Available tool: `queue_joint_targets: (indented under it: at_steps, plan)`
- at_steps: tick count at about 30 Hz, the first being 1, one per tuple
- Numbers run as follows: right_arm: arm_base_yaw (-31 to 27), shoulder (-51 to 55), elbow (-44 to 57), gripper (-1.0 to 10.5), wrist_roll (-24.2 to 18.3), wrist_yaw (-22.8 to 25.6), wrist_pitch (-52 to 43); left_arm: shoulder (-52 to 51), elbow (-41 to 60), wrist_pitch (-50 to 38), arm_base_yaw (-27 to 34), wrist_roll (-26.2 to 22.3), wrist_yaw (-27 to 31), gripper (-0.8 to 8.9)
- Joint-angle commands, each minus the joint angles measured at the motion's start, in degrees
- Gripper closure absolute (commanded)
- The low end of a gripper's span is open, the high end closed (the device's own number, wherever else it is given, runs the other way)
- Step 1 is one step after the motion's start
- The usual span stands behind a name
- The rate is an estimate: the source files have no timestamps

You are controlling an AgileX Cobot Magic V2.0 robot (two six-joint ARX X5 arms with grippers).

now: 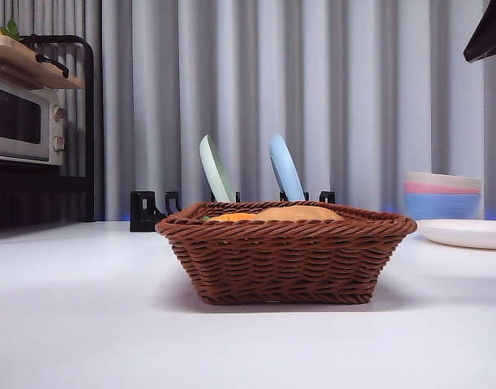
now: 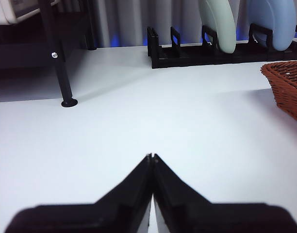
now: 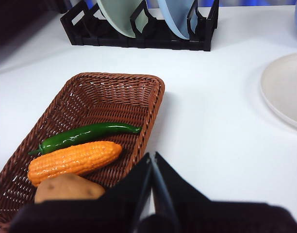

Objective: Pick up the basket,pick up the corn from the table,pick up the potato from the table,pick up the cucumber from the table,put all items into the basket

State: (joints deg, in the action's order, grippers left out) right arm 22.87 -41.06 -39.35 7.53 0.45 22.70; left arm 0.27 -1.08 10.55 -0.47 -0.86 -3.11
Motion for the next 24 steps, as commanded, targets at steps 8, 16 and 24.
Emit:
queue_joint_targets:
  at_steps: [8,16,24]
  plan:
    - [-3.7,8.4,2.0,9.5,-6.3,0.9,1.9,0.0,0.9,0.0,0.2,0.3,0.1,8.16]
    - [-15.3,26.0,19.1,9.5,-7.1,-4.9,-11.5,0.0,0.9,0.0,0.2,0.3,0.1,8.16]
    - [-21.1,37.2,34.0,9.5,-7.1,-9.5,-14.9,0.0,0.9,0.0,0.2,0.3,0.1,8.16]
